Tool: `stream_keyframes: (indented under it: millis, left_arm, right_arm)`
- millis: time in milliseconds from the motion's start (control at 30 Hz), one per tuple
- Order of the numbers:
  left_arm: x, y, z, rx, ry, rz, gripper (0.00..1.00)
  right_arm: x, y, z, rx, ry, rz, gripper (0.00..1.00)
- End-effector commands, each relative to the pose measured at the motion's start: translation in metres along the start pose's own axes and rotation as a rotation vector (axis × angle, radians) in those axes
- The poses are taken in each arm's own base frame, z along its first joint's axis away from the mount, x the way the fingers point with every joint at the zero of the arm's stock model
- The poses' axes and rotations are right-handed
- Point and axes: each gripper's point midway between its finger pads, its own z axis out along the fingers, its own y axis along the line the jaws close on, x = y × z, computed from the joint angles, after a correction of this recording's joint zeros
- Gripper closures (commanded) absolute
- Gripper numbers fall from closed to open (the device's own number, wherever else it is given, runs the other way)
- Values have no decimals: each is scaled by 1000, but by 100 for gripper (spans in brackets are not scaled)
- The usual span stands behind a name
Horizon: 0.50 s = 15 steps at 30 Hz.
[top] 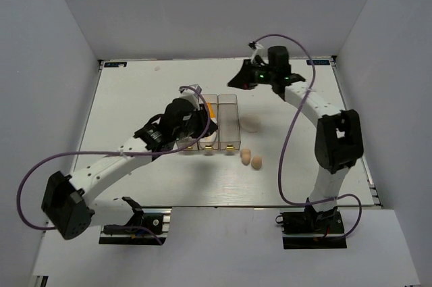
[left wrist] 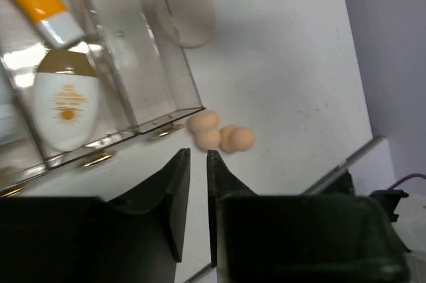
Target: Organize the makeup
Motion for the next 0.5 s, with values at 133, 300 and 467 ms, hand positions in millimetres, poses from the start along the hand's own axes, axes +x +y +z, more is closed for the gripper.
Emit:
stream_keyframes:
  millis: [133,300,467]
  left_arm:
    - [20,-56,38,188,200,37,77]
    - [31,-83,63,197,311,76,52]
    - [86,-73,85,36,519,120,42]
  right_arm:
    - [33,-55,-106,270,92,-129,89]
    - [64,-67,-160,395,115,-47,86]
    - [84,-79,-200,483,83,16,85]
